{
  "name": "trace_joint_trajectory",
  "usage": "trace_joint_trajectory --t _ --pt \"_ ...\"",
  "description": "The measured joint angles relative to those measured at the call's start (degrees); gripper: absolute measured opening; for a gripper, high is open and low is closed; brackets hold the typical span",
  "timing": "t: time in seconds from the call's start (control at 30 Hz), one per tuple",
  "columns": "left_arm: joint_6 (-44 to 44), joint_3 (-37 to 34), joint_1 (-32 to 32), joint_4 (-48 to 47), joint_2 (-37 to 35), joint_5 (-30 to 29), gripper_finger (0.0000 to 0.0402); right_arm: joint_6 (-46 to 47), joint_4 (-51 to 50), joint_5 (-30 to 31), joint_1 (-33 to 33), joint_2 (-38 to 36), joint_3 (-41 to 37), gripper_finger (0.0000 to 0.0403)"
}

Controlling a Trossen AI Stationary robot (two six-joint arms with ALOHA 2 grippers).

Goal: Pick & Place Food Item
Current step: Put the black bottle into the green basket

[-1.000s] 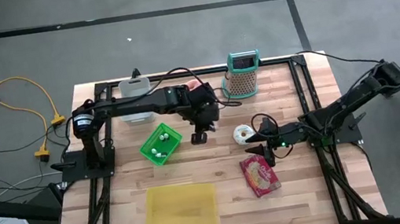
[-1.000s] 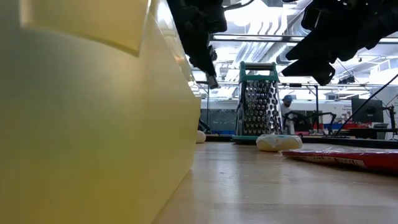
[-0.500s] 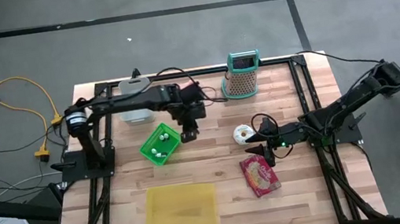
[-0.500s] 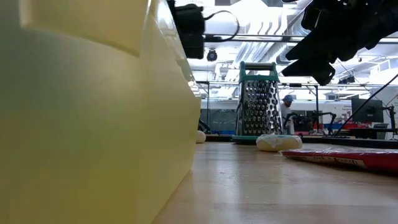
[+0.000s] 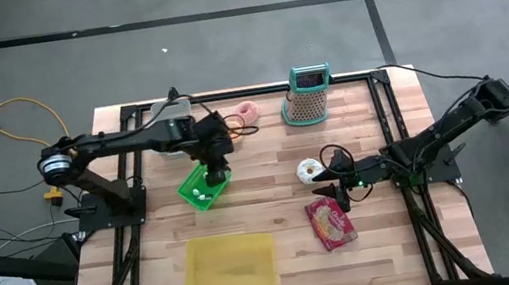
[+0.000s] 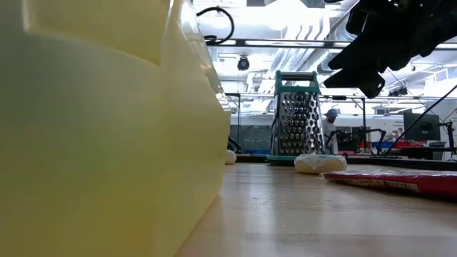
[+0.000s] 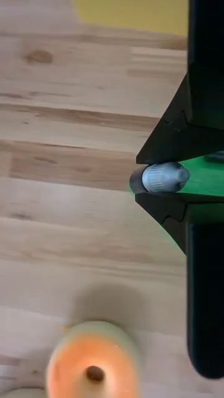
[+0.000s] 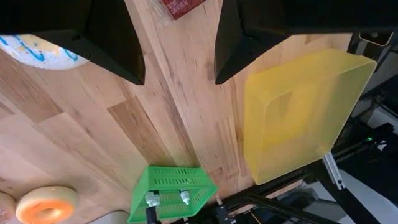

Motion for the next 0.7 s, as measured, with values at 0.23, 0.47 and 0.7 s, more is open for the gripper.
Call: trace_joint_trajectory --t 0.23,0.47,0.7 --pt "-1.7 -2.3 -1.5 -1.6 -2.9 -3.2 0.0063 0.0 0.0 0.0 0.0 0.0 0.0 0.018" --pt "-6.6 -2.4 -4.6 -2.8 -2.5 -9.1 0.0063 0.0 0.0 0.0 0.0 0.0 0.0 0.018" --pt "-11.0 -2.7 -6.9 -3.0 -0.2 -13.4 0.0063 0.0 0.0 0.0 0.0 0.0 0.0 0.018"
